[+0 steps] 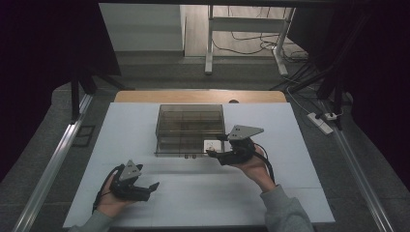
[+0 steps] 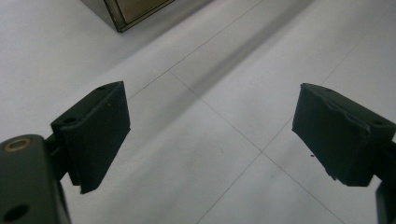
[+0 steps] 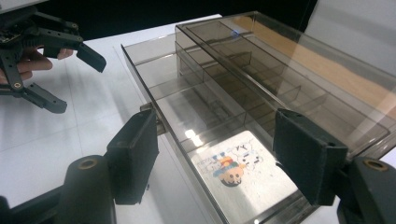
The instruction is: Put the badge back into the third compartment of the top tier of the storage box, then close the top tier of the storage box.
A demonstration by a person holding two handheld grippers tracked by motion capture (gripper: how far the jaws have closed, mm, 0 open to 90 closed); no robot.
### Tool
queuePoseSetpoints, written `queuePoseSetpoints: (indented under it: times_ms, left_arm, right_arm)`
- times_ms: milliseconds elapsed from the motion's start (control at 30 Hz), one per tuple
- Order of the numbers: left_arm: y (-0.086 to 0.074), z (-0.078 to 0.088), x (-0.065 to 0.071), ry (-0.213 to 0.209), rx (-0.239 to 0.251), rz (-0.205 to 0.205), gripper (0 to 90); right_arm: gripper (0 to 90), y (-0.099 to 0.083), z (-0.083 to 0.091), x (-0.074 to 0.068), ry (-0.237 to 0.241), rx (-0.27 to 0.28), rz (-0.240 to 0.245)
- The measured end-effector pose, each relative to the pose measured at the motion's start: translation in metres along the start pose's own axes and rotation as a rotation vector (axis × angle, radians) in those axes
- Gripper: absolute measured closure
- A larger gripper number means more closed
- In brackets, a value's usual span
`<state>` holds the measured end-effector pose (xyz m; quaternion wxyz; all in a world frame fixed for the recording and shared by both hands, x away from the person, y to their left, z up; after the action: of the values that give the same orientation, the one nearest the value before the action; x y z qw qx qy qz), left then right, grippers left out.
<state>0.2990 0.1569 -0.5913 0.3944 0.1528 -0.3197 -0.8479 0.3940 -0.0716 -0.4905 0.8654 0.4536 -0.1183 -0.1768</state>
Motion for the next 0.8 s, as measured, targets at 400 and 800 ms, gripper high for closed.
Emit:
queuePoseSetpoints:
  times_ms: [400, 800]
  left_arm:
    - [0.0, 0.001, -0.001, 0.0, 0.003, 0.003, 11.3]
    - [0.0, 0.001, -0.001, 0.0, 0.007, 0.006, 11.4]
  right_arm:
    - [32.2, 0.002, -0.001, -0.009, 0.007, 0.001, -0.003]
    - [33.5, 0.004, -0.004, -0.018, 0.008, 0.001, 0.008]
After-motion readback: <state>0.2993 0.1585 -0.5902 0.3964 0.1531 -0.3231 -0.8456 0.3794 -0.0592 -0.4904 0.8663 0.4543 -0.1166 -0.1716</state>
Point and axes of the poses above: each handheld gripper's, and its own axes: z roughly backward along the jaws, y roughly out of its top, x roughly to its right, the point moved 10 cm from there along -z, roughly forward along the jaws, and after that the axes turned 6 degrees about -x, right-handed, at the moved point
